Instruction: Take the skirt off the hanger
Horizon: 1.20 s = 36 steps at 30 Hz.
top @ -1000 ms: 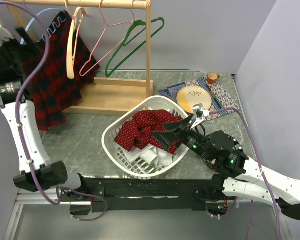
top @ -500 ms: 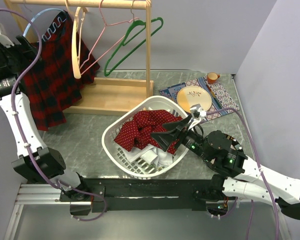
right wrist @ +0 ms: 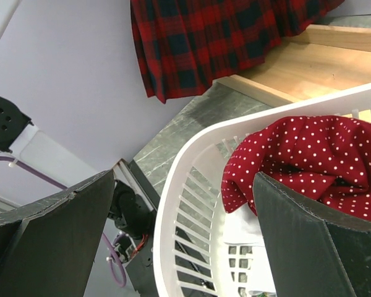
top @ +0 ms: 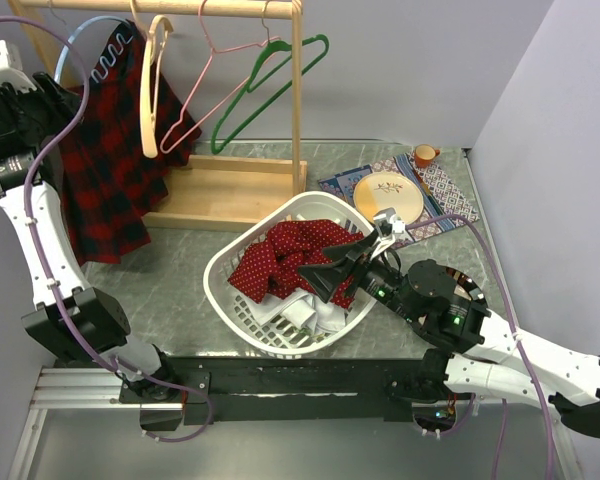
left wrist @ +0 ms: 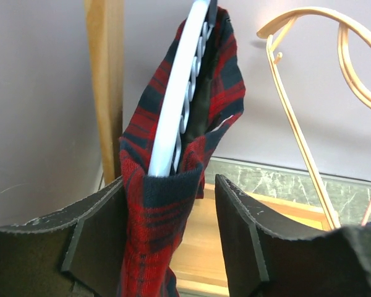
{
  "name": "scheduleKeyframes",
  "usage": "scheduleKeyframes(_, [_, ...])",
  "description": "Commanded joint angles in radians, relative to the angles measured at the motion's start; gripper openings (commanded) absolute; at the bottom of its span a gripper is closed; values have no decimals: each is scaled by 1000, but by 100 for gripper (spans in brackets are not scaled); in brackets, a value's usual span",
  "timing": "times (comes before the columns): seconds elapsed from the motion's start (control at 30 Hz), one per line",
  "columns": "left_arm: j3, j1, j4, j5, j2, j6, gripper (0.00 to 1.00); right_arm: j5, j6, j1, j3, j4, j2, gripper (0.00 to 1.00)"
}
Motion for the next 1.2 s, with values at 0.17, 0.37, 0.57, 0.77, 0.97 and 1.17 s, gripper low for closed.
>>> scheduleKeyframes(0.17, [71, -33, 40, 23, 43, 9, 58, 9, -16, 2, 23, 47, -3, 100])
scheduleKeyframes(0.37, [75, -59, 52, 15, 43, 26, 37, 9, -18, 2, 25, 44, -9, 100])
scheduleKeyframes(0.57, [82, -94, 77, 46, 29, 44, 1, 6, -13, 4, 20, 47, -14, 100])
scheduleKeyframes(0.77, [109, -111, 89, 15, 17, 33, 1, 4, -15, 4, 17, 46, -25, 100])
scheduleKeyframes(0.97, [65, -125, 238, 24, -14, -17, 1, -2, -10, 4, 11, 47, -22, 100])
scheduleKeyframes(1.17, [80, -143, 284, -32, -46, -31, 1, 0, -12, 5, 17, 40, -29, 100])
